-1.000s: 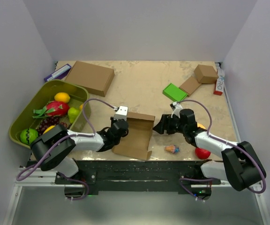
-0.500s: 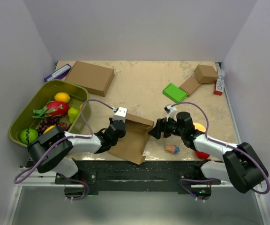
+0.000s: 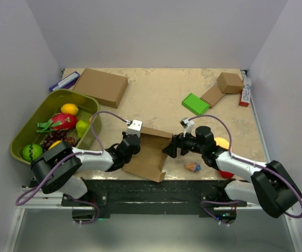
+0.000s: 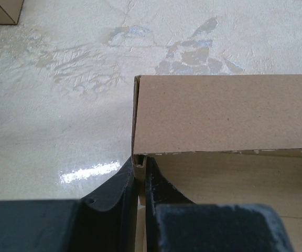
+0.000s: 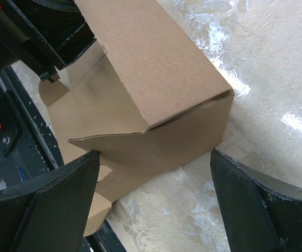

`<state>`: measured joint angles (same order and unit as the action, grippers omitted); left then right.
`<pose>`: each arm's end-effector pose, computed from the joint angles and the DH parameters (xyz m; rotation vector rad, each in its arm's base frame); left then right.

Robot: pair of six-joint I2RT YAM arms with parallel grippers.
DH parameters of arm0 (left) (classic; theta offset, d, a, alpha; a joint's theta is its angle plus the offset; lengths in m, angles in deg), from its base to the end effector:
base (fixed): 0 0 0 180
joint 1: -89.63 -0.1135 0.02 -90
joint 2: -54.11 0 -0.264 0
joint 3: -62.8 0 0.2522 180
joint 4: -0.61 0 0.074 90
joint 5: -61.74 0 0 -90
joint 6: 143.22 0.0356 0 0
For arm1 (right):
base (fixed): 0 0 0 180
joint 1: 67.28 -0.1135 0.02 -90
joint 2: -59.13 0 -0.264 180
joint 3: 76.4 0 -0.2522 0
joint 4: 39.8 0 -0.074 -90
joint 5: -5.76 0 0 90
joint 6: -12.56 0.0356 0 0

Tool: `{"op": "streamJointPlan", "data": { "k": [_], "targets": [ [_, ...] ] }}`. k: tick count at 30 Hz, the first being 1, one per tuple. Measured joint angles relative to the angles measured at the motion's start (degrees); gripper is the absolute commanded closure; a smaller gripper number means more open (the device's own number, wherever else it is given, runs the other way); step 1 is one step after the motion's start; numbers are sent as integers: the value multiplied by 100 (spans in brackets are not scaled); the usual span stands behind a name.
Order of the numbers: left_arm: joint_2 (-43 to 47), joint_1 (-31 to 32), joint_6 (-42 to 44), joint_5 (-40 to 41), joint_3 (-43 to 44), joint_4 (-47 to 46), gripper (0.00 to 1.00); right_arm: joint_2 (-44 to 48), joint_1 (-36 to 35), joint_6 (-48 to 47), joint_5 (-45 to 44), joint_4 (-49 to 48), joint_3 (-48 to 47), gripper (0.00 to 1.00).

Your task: Fold the paper box

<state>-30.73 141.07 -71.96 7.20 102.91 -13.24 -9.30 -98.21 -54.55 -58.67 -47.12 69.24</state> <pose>0.1806 -0.1934 0.1461 0.2120 1.9931 -0.1271 0.1865 0.1297 0.1700 -0.4462 2.1037 1.0245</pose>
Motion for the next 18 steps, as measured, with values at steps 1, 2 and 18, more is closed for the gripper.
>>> {"op": "streamJointPlan", "data": {
  "k": [1,2,18],
  "targets": [
    [0,-2,2,-9,0,-2,100,0,-11,0,0,-22,0,9],
    [0,-2,7,-15,0,-4,100,0,-20,0,0,-31,0,9],
    [-13,-4,35,-98,0,-59,100,-114,-133,111,-240,-219,0,27]
  ]
}}
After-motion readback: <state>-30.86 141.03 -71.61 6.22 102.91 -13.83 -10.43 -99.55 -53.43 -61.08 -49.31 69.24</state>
